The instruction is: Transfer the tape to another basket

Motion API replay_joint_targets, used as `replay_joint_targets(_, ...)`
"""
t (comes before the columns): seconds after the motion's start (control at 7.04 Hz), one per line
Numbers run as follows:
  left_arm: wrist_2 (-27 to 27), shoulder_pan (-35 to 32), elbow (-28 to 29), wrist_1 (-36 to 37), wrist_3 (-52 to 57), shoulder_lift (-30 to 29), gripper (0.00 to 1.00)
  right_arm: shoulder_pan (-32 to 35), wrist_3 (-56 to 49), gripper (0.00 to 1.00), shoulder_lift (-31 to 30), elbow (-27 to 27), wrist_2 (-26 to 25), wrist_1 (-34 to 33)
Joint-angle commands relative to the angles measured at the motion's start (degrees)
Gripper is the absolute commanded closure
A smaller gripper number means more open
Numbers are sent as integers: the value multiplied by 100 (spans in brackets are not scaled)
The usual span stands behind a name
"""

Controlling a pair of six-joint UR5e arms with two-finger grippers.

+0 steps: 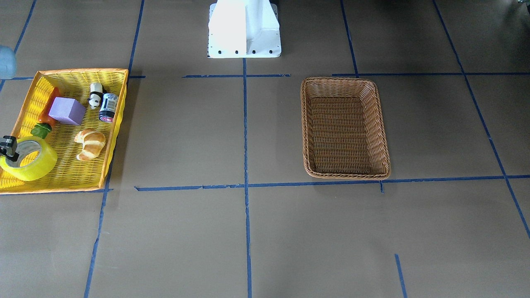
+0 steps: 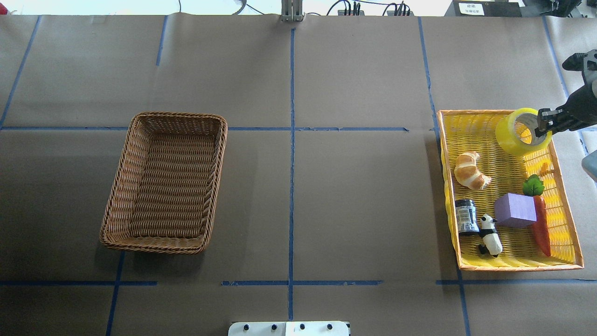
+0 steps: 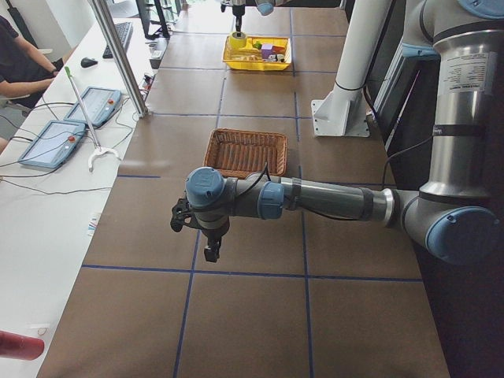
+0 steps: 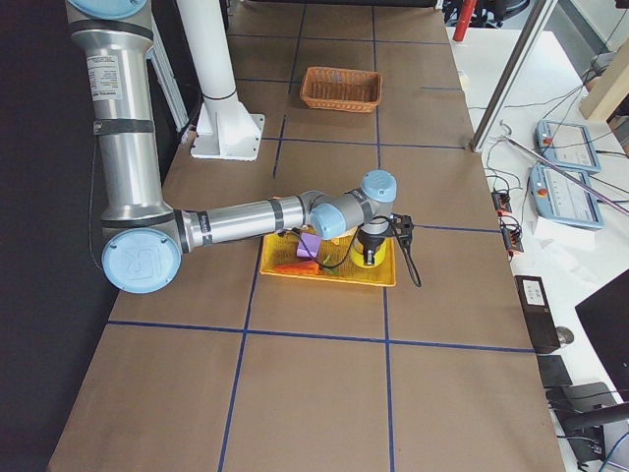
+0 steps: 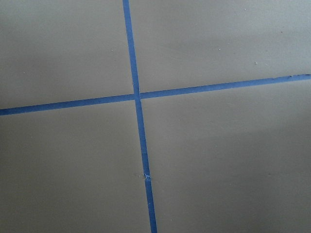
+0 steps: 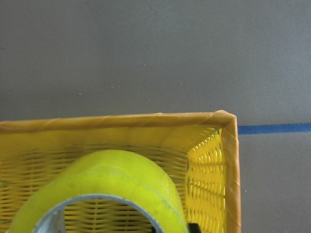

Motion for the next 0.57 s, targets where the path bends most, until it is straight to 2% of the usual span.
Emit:
replay_joint_targets(0.0,13,0,-171,0,0,9,0,366,51,100,74,317,714,1)
replay_joint_targets(0.43,-39,44,-445,-131,-340,-113,0,192,1382,100,715,572,901,27)
